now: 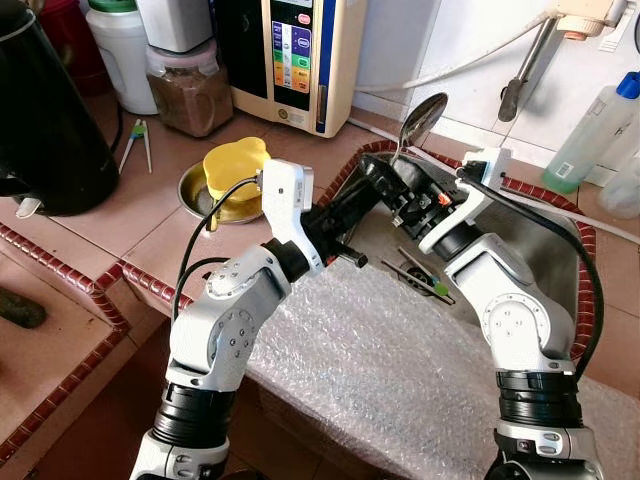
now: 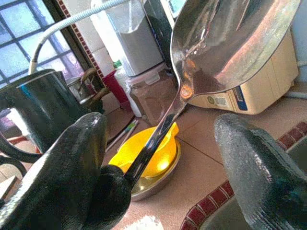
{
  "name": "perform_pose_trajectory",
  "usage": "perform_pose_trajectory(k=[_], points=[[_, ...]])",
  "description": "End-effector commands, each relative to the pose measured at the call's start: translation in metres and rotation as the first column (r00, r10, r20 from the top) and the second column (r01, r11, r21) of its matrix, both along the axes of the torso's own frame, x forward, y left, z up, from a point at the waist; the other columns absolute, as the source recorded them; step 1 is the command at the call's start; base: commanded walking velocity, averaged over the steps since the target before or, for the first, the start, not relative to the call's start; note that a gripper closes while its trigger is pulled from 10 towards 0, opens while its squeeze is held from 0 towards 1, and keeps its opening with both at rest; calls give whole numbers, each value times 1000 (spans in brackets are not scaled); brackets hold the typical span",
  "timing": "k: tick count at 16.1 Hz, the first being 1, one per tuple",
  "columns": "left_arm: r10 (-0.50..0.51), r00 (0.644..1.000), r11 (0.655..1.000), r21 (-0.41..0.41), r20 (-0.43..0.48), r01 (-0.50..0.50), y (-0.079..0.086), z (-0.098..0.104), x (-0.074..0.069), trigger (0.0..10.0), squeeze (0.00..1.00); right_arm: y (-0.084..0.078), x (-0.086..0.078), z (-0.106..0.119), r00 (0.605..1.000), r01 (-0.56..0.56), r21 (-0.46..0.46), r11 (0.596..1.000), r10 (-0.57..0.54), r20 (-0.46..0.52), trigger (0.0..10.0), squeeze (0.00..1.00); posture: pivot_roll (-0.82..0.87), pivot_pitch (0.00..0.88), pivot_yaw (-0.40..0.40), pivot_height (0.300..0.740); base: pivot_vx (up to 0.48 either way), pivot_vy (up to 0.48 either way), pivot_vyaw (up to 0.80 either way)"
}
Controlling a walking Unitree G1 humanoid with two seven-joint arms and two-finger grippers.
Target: Kitchen organization
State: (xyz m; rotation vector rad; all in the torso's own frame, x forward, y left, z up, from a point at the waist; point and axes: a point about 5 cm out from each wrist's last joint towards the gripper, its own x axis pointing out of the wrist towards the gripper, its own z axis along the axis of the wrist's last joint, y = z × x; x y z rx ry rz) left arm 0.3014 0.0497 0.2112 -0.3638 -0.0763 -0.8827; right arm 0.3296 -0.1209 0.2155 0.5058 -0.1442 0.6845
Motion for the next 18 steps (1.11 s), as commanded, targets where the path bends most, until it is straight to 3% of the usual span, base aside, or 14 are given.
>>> perform_pose_trajectory(k=[1,5,9,12,16,17,18], points=[[-42,998,999,-9,43,42,-4,7,-5,0,0,-9,5,-5,998,50,-10,999,-50,-47,0,0,-11,92,-56,740,0,0,0],[-41,998,999,1,52,41,-4,8,-5,0,0,-14,15,-15,982,90,-22,996,-92,-166,0,0,-10,91,-54,740,0,0,0],[-36,998,999,26,57,35,-5,3,-5,0,0,-24,23,-13,970,96,14,995,-90,-225,0,0,-14,90,-53,740,0,0,0],[-35,997,998,45,67,32,-4,2,-5,0,0,-36,30,-10,960,139,11,990,-132,-245,0,0,-17,89,-54,740,0,0,0],[-13,997,999,44,75,10,-3,3,-2,0,0,-38,31,-8,958,150,11,989,-143,-247,0,0,-18,86,-55,740,0,0,0],[-8,997,999,47,74,4,-3,2,-1,5765,922,-40,31,-9,957,154,5,988,-148,-251,0,0,-16,78,-53,740,0,0,0],[-3,998,999,46,69,0,-3,1,0,9686,1000,-41,32,-10,954,164,-1,986,-159,-253,0,0,-16,78,-53,740,0,0,0]])
